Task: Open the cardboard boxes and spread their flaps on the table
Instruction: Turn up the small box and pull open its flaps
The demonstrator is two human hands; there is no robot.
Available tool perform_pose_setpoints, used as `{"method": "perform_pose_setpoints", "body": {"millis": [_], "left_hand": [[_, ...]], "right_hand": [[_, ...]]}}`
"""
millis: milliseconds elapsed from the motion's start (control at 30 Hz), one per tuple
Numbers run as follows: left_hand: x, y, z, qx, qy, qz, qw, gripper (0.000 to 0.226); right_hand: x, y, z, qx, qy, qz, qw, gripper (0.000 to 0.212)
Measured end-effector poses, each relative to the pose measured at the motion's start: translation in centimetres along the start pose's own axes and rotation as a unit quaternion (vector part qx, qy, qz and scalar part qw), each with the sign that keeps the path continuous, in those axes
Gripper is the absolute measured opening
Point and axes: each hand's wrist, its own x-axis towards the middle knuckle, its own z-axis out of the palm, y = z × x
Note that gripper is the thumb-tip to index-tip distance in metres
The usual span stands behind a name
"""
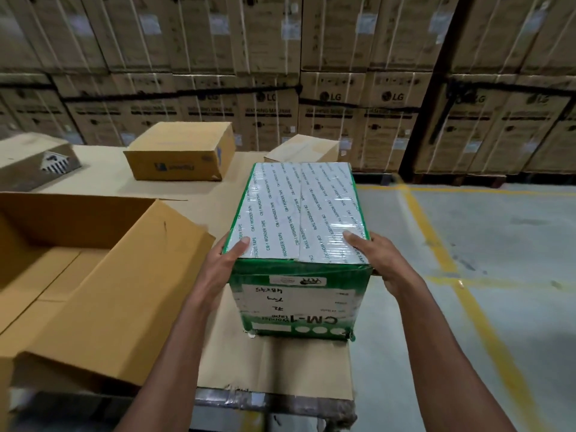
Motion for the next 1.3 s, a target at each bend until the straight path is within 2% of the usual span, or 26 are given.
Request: {"method": "perform_pose_setpoints", "body": {"millis": [133,267,367,467,533,600,733,833,900,967,1067,1167,1267,1300], "left_hand": [[-0.3,-0.8,-0.2,-0.030,0.008,0.029,0.999,0.051],[0.2,-2.3,-0.3,-0.020,0.008,0.055,0.998,0.072],[0.6,-4.7,-0.7,0.044,0.005,0.051,0.998,0.078],[0.6,-7.8,-1.0,0.088,0.006,0.017,0.996,0.081],[-0.4,-8.5,-0.6,0.087,-0.002,-0.013,0.996,0.076],[-1.3,-8.7,0.1,0.070,-0.020,-0.041,0.996,0.062],[-1.3,-8.8,-0.2,0.084,-0.036,-0.065,0.994,0.041],[-1.1,-7.7,-1.0,0.075,-0.032,-0.046,0.996,0.039],[-1.1,-5.7,-1.5,0.051,-0.006,0.023,0.998,0.046],[-0.8,-2.9,-1.7,0.017,0.013,0.081,0.997,0.060],[-0.3,1.6,-1.8,0.000,0.039,0.122,0.992,0.061],[1.0,4.7,-2.0,0.016,0.069,0.108,0.992,0.067],[2.2,5.4,-2.6,0.046,0.094,0.070,0.992,0.080],[2.3,5.3,-2.6,0.043,0.101,0.059,0.992,0.076]], "right_hand": [[-0.1,0.7,-0.2,0.059,-0.007,-0.060,0.996,0.042],[0.4,1.3,-0.3,0.084,-0.013,-0.133,0.987,0.051],[0.7,3.5,0.0,0.056,0.000,-0.128,0.990,0.075],[0.7,6.3,1.1,0.020,0.045,-0.117,0.992,0.083],[0.5,7.6,2.1,-0.008,0.078,-0.107,0.991,0.084],[0.5,8.7,2.9,-0.033,0.105,-0.084,0.990,0.084],[0.3,9.6,3.2,-0.092,0.120,-0.048,0.987,0.078],[-0.2,8.9,3.2,-0.099,0.096,-0.020,0.990,0.073],[-0.8,8.0,2.9,-0.048,0.064,-0.063,0.995,0.076],[-1.4,5.8,2.4,0.025,0.044,-0.128,0.990,0.068],[-2.0,1.3,1.7,0.101,0.059,-0.188,0.975,0.061],[-1.4,-2.1,1.2,0.090,0.086,-0.163,0.979,0.058],[-1.0,-4.1,1.4,0.062,0.082,-0.118,0.988,0.058],[-1.2,-4.6,1.6,0.050,0.077,-0.116,0.989,0.056]]}}
